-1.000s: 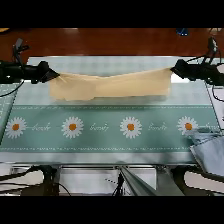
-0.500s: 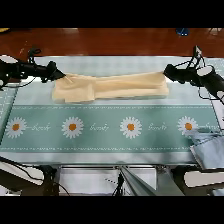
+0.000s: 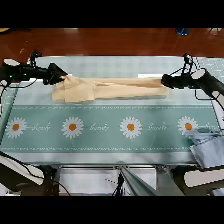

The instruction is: Fold the shirts.

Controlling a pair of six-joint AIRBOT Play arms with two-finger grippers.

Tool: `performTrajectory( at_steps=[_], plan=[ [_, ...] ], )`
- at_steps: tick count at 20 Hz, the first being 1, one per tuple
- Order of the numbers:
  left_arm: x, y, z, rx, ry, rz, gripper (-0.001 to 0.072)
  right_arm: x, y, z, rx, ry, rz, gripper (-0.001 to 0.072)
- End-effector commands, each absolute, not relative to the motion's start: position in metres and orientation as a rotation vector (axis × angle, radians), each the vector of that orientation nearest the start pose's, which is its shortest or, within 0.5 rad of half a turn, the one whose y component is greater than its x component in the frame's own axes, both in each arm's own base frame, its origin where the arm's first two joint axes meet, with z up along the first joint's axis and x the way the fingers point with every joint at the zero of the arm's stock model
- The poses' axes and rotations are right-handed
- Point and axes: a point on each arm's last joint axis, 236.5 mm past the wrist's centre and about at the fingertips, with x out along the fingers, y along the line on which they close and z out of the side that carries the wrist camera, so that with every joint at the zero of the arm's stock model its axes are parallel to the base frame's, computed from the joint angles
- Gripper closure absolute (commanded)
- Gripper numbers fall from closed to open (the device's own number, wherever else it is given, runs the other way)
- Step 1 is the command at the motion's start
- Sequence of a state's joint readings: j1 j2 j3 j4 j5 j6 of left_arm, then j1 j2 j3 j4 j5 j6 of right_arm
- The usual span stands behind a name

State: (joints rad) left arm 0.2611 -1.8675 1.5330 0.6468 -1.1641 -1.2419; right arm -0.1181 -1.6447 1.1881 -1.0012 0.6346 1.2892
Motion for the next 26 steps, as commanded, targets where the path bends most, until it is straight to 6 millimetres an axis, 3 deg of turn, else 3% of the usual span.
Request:
performTrajectory(
  at_steps=[1,2,4,6,7,9,12,13,16,23,26],
  plan=[
    [0.506,-0.038,-0.024,-0.887,1.179,-0.461,0.0163,0.493,0.012,-0.082,0.321,1.059,0.107,0.0373],
    [0.501,-0.037,-0.018,-0.911,1.184,-0.483,0.0163,0.494,0.009,-0.078,0.299,1.049,0.104,0.0332],
    [0.493,-0.035,-0.006,-0.956,1.190,-0.527,0.0163,0.494,-0.006,-0.064,0.199,1.026,0.083,0.0332],
    [0.487,-0.035,-0.001,-0.966,1.202,-0.551,0.0163,0.492,-0.035,-0.047,0.199,0.999,-0.007,0.0319],
    [0.487,-0.035,0.000,-0.966,1.203,-0.553,0.0163,0.490,-0.053,-0.040,0.300,0.983,-0.078,0.0232],
    [0.487,-0.036,0.000,-0.964,1.204,-0.555,0.0163,0.478,-0.077,-0.037,0.568,0.992,-0.129,0.0220],
    [0.487,-0.039,0.000,-0.940,1.196,-0.572,0.0164,0.457,-0.082,-0.040,0.814,1.044,-0.018,0.0217],
    [0.487,-0.039,0.000,-0.938,1.195,-0.572,0.0164,0.451,-0.080,-0.044,0.844,1.073,0.006,0.0172],
    [0.487,-0.043,0.000,-0.933,1.198,-0.577,0.0164,0.445,-0.064,-0.061,0.874,1.141,0.048,0.0166],
    [0.487,-0.053,-0.001,-0.918,1.204,-0.592,0.0165,0.488,0.002,-0.088,0.949,1.096,0.108,0.0165],
    [0.487,-0.057,-0.001,-0.914,1.208,-0.598,0.0165,0.508,0.021,-0.092,0.949,1.037,0.097,0.0166]
  ],
)
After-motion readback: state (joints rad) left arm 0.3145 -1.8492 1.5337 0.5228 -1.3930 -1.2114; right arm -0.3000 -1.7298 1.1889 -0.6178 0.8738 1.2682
